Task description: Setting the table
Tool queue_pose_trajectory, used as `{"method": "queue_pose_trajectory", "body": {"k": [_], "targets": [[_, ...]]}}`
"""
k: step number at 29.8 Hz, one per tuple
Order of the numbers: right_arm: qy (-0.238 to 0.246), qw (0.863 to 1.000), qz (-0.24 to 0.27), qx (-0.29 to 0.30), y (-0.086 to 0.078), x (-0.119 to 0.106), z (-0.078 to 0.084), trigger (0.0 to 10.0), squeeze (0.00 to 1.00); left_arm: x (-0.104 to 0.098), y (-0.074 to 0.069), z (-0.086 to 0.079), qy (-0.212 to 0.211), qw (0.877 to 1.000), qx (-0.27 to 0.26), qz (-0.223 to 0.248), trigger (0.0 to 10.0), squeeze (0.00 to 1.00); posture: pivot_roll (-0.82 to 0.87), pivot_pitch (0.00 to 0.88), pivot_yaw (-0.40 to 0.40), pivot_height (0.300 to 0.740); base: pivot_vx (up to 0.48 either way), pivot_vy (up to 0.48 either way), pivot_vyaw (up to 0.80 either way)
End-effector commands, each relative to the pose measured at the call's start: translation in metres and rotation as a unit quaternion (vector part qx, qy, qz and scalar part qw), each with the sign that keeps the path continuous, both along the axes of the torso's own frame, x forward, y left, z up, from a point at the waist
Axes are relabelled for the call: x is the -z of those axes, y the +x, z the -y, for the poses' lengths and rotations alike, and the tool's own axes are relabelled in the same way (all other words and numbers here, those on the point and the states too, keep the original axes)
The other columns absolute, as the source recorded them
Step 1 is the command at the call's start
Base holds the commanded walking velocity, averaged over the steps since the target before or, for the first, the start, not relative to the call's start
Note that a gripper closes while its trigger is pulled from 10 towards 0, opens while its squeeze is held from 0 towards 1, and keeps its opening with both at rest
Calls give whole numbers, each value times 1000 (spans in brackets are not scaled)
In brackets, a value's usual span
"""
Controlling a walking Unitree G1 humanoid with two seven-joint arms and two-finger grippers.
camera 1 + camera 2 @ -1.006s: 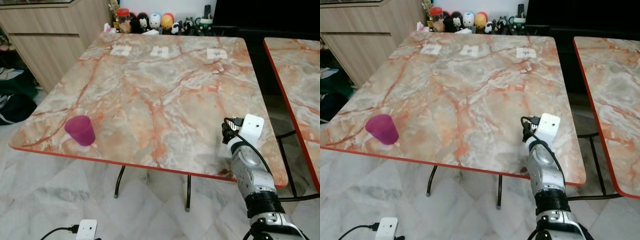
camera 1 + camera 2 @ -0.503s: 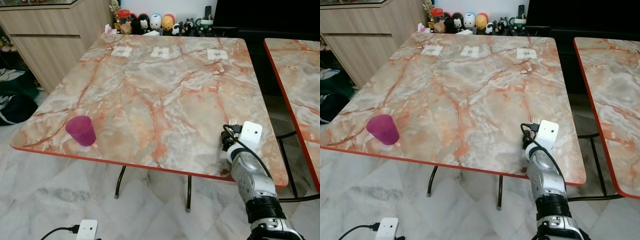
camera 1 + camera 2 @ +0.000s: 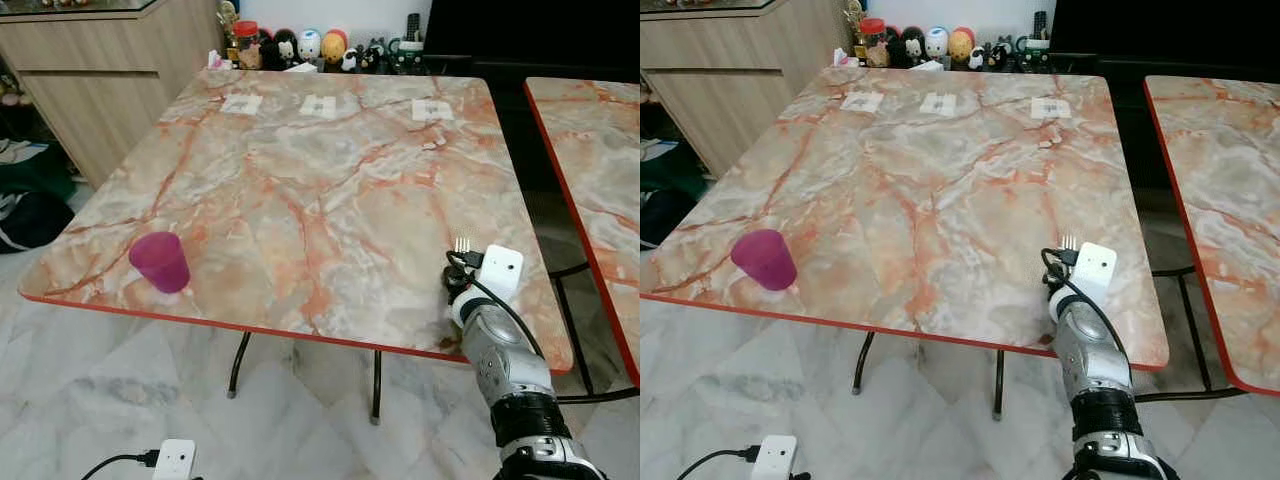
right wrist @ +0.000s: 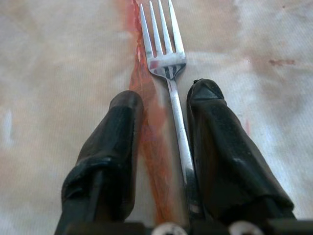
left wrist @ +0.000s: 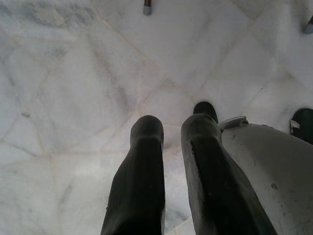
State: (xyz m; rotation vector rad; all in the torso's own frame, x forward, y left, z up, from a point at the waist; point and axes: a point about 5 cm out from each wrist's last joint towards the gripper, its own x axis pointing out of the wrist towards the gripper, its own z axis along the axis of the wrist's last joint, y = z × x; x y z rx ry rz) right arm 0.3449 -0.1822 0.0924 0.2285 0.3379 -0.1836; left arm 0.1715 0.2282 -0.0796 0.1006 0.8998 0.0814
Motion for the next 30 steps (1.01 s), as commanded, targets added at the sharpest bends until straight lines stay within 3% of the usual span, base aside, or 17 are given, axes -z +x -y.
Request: {"method": "queue_pose_trajectory", "body": {"k": [1, 27, 30], "targets": [[6, 999, -32, -20, -6, 15, -10, 0, 0, 3, -9, -5, 2, 1000, -2, -21, 10000, 0, -51, 103, 48, 740, 0, 0, 0], [-16, 999, -36, -31, -10, 21, -11, 0, 0, 4, -9, -4, 1, 1000, 0, -26, 10000, 0, -52, 106, 46, 740, 0, 0, 0], [-34, 999, 10, 3, -8, 11, -6, 0, 0, 4, -9, -4, 1, 1000, -1, -26, 10000, 0, -53, 104, 45, 740, 0, 0, 0]]}}
